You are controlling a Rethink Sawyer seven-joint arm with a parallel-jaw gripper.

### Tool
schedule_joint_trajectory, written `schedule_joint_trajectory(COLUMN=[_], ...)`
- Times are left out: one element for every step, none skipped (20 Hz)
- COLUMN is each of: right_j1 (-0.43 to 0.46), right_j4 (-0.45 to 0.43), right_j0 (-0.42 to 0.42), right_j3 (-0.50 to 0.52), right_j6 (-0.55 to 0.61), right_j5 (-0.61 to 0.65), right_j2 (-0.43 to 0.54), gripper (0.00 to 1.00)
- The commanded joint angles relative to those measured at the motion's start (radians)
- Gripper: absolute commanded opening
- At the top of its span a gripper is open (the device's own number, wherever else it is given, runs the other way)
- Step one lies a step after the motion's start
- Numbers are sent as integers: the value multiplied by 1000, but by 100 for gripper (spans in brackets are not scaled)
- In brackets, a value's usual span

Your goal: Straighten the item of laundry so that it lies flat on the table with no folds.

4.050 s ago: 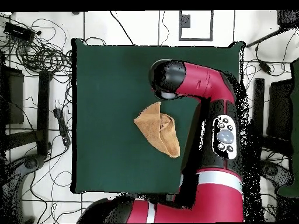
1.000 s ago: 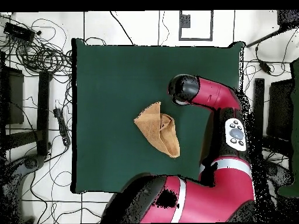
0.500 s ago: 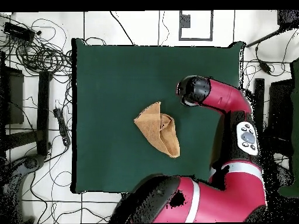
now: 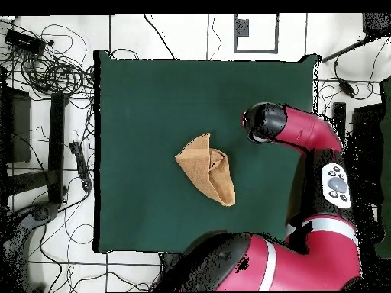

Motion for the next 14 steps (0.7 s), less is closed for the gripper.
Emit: schedule_joint_trajectory(right_j1=[-18,-19,-17,-16,-14,-12,-10,-8,-6,-4,-2,2,4,6], right_j4=[-29,-26,-22,-18,-13,-10,-6,-3,0,3,6,8,11,13], right_j0=[63,71,79,87,95,103,112,119,127,134,142,149,156,162], right_j3=[86,87,82,79,76,73,70,66,63,60,56,51,48,45], right_j6=[-69,-54,-43,-30,-16,-2,12,25,33,45,57,66,75,82], right_j5=[114,115,121,124,126,128,129,131,133,134,136,137,138,138], right_j2=[132,130,130,127,125,121,117,113,111,107,104,100,96,93], gripper=[100,100,100,100,100,100,100,100,100,100,100,100,100,100])
